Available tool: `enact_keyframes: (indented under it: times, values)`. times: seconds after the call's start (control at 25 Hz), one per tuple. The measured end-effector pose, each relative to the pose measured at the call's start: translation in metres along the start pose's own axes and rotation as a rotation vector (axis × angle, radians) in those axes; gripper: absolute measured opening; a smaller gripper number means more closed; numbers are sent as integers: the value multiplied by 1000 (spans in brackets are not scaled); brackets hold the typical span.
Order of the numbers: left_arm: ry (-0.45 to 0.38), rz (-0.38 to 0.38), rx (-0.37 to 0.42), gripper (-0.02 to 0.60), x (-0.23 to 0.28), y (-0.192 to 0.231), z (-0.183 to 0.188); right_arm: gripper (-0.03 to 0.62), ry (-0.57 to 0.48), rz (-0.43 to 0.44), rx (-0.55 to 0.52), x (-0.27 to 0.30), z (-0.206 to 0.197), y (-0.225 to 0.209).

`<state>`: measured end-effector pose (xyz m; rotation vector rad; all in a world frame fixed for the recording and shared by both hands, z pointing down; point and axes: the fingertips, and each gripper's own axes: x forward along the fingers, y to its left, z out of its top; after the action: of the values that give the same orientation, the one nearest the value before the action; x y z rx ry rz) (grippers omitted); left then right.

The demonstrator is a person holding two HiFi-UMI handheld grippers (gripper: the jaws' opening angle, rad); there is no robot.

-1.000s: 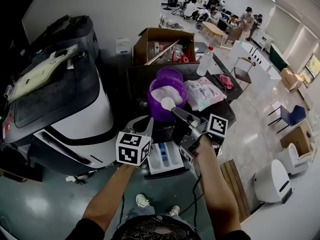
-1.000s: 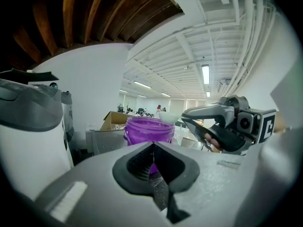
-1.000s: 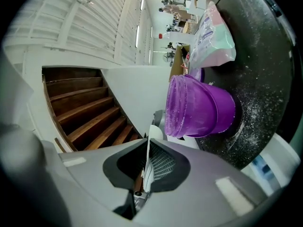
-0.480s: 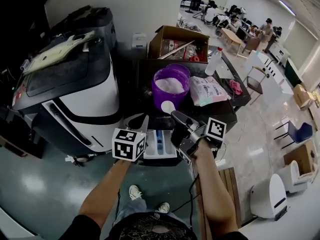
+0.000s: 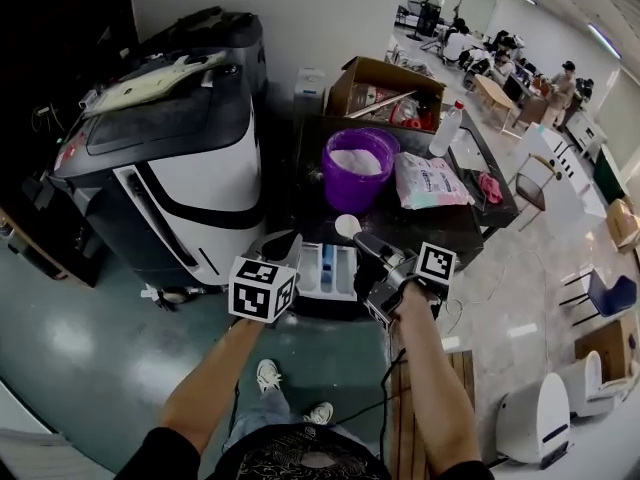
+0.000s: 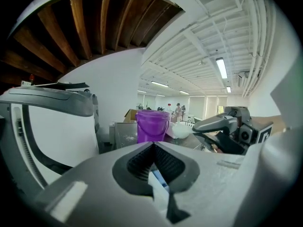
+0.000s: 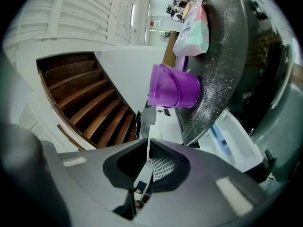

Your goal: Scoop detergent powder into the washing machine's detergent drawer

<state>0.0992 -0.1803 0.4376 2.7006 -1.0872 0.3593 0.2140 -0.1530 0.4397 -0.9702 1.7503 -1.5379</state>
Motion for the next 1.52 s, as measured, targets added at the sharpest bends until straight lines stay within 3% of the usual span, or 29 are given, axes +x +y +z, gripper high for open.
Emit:
enact_keyframes:
  times: [0.24, 0.76, 1.16, 1.52]
  values:
    - [13, 21, 12, 0, -9, 0, -10, 38, 76, -22, -24, 8, -12, -16]
    - [53, 42, -21, 0, -2, 12, -36, 38, 274, -138, -206, 33, -24, -53]
    - [80, 48, -33, 0, 2, 18, -54, 38, 364, -229, -290, 42, -32, -88]
    - [93, 55, -41, 0, 1, 23, -62, 38, 479, -333, -462, 47, -39, -111]
